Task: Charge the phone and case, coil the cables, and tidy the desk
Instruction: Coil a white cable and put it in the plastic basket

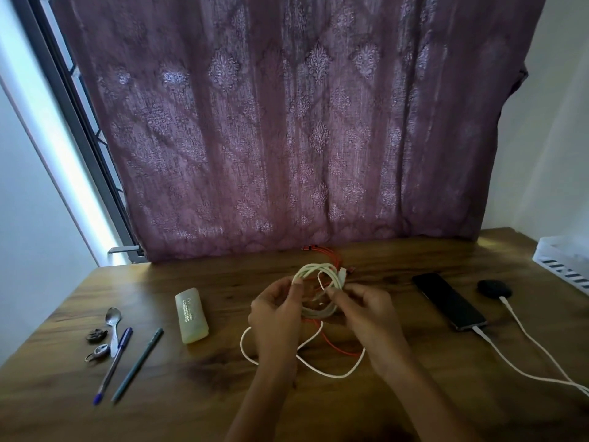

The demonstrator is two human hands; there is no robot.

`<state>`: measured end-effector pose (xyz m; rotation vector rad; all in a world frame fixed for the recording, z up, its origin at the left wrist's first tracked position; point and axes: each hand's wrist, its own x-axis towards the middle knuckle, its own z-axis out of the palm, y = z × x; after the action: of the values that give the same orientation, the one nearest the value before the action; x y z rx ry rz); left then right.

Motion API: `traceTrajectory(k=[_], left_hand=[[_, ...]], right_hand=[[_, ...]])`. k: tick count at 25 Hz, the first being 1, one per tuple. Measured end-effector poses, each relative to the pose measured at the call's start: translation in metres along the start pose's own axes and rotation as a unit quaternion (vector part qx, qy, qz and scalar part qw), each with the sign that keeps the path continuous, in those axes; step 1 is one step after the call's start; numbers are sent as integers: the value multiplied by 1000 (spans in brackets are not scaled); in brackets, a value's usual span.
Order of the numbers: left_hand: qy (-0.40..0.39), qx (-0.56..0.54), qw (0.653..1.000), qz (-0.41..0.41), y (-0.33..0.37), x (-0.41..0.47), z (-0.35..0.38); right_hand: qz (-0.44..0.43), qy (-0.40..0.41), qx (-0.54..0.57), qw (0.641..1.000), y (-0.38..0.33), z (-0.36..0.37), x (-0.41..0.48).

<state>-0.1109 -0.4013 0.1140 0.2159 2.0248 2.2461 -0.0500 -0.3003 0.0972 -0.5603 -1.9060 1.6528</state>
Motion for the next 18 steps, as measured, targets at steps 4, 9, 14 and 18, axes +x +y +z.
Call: traceTrajectory(k=[4,9,14,18], left_hand=[[-80,181,969,145,16,2,-7],[-269,215,918,195,29,14,-13],[-310,232,894,225,20,15,-9],[-298,236,897,225,19,17,-10]], right_hand=[[-50,-16,-84,995,-6,-12,3],[-84,-96,-194,973,-17,-25,11],[-39,-146,-249,957,-10,-25,16],[96,-197,62,974,-17,-24,14]])
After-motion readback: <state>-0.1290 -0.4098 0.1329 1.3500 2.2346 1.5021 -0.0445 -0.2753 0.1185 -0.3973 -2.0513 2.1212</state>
